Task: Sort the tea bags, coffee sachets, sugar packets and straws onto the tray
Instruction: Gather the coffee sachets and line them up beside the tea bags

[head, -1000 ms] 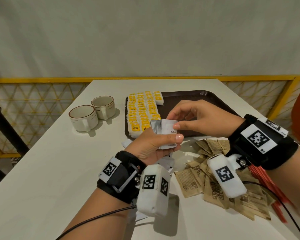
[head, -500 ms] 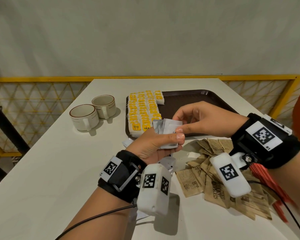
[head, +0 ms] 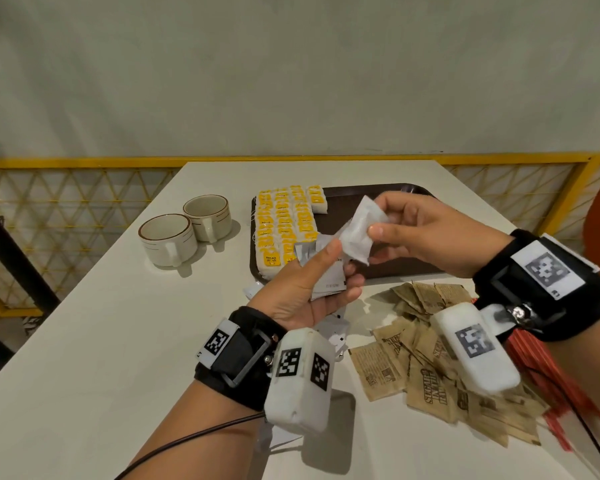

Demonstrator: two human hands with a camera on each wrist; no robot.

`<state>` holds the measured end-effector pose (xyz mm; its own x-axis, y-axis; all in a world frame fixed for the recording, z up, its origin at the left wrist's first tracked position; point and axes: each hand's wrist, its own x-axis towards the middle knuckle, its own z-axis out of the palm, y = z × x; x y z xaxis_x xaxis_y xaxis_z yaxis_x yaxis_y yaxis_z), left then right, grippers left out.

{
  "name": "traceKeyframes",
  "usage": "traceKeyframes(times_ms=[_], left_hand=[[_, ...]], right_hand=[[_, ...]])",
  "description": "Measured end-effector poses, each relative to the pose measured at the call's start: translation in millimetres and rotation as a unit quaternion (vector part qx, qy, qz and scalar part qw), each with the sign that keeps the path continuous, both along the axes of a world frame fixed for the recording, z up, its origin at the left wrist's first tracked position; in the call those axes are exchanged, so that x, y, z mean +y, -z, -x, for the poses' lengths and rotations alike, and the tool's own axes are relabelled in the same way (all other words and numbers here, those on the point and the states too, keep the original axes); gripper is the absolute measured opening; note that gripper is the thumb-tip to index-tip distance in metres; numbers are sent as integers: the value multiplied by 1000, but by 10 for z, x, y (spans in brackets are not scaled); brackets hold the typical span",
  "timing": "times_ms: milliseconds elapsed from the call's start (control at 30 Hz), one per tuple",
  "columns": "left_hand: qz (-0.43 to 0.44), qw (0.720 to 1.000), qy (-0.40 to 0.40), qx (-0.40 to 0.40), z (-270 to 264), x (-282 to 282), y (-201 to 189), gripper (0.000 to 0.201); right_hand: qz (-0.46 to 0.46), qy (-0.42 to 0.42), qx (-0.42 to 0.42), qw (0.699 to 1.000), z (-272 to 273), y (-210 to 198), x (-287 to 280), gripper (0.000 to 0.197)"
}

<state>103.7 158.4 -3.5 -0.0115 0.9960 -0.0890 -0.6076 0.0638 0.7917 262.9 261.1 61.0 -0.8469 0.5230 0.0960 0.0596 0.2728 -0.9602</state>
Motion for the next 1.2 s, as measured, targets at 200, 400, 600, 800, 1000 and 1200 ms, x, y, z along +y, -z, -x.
traceKeyframes(times_ms=[200,400,600,800,1000,1200], left_hand=[[18,995,-75,70,177,145,-129,43],[20,986,-88,144,574,520,-527,8],[89,986,-48,132,825,1001,-623,9],[107,981,-49,157,982,1346,-545,6],[80,982,-43,165,1142,1515,-583,7],[66,981,-40,177,1237,1542,-546,18]], right_hand=[[94,88,74,989,-21,-172,329,9],[65,197,37,977,220,-240,1019,21],[-5,266,-79,961,655,6,1676,18],[-32,280,-132,950,984,261,2235,22],[-31,251,-196,948,1299,461,2495,24],[-89,248,-243,934,1499,597,2652,13]])
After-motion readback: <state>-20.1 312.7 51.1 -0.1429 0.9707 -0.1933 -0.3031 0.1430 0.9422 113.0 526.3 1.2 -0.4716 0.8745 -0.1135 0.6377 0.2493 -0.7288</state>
